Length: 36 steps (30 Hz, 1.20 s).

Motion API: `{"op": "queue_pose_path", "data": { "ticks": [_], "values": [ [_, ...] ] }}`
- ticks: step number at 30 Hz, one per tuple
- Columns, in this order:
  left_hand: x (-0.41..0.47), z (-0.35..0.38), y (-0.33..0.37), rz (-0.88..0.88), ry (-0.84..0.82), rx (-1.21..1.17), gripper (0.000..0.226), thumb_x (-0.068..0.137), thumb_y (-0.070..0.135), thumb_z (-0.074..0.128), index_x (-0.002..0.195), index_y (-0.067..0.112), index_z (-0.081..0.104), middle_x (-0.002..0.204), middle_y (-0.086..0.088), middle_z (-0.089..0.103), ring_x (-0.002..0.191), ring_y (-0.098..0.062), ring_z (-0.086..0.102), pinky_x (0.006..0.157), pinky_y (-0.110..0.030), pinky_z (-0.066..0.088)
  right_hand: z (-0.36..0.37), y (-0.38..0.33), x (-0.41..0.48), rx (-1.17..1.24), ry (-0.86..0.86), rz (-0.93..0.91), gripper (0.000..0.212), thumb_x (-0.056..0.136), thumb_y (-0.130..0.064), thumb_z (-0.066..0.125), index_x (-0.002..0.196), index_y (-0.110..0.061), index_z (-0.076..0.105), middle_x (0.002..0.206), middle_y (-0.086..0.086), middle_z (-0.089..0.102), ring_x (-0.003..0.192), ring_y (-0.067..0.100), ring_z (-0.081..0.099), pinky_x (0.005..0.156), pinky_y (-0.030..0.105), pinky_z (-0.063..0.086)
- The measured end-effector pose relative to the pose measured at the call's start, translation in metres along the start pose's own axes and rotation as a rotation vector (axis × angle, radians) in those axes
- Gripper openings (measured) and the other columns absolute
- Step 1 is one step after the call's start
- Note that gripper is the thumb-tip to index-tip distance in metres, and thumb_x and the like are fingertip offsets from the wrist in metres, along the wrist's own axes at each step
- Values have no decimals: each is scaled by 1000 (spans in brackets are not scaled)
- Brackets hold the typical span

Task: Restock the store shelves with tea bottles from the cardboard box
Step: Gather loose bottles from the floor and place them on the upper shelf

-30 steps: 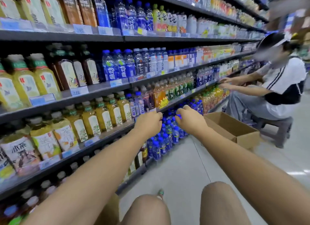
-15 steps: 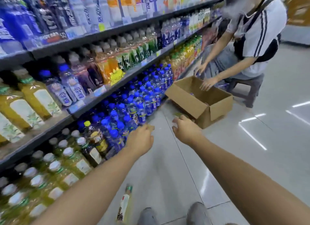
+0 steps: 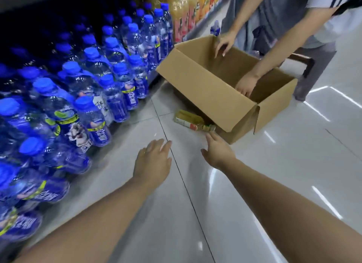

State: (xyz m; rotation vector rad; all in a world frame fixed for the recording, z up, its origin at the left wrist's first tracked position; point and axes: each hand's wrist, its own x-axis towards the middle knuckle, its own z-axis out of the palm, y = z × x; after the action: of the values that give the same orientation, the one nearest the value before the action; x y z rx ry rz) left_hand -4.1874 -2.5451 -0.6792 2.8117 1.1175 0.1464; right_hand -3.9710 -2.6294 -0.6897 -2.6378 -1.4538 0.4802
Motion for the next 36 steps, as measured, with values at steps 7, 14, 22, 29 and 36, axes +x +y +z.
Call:
{"op": "queue_pose_path", "data": {
  "ticks": [7,14,22,29,36],
  "values": [
    [25,79,-25,-32,-51,-20,57,97,36,56,150,22,43,151,-5,47,141,-27,42,106,-44,40,38,14,105,-38,-152,147,65,97,-44,48,150,-13,29,145,14,45,131,32,47,108,42,42],
    [5,117,-60,-47,-89,42,50,79,31,79,126,19,68,127,-7,68,117,-28,64,89,-46,55,77,40,172,-97,-90,236,82,86,-56,50,153,-17,25,152,11,38,138,35,37,112,49,35],
    [-58,127,-87,-60,-22,41,36,79,26,75,114,16,71,113,-5,71,110,-28,67,87,-42,56,107,-11,108,131,54,350,42,88,-34,59,119,-7,52,119,15,59,115,36,53,93,41,46],
    [-112,120,-85,-96,-63,30,40,84,32,48,111,16,72,106,-5,72,99,-27,69,82,-39,55,141,-38,21,78,65,226,35,92,-26,56,118,-4,54,116,16,60,109,36,53,88,39,44],
    [-156,102,-84,-84,-133,14,48,84,37,38,112,17,72,105,-5,71,96,-28,69,79,-39,54,170,-67,-67,104,-4,191,26,93,-20,53,116,-7,54,113,13,61,106,34,54,84,39,44]
  ]
}}
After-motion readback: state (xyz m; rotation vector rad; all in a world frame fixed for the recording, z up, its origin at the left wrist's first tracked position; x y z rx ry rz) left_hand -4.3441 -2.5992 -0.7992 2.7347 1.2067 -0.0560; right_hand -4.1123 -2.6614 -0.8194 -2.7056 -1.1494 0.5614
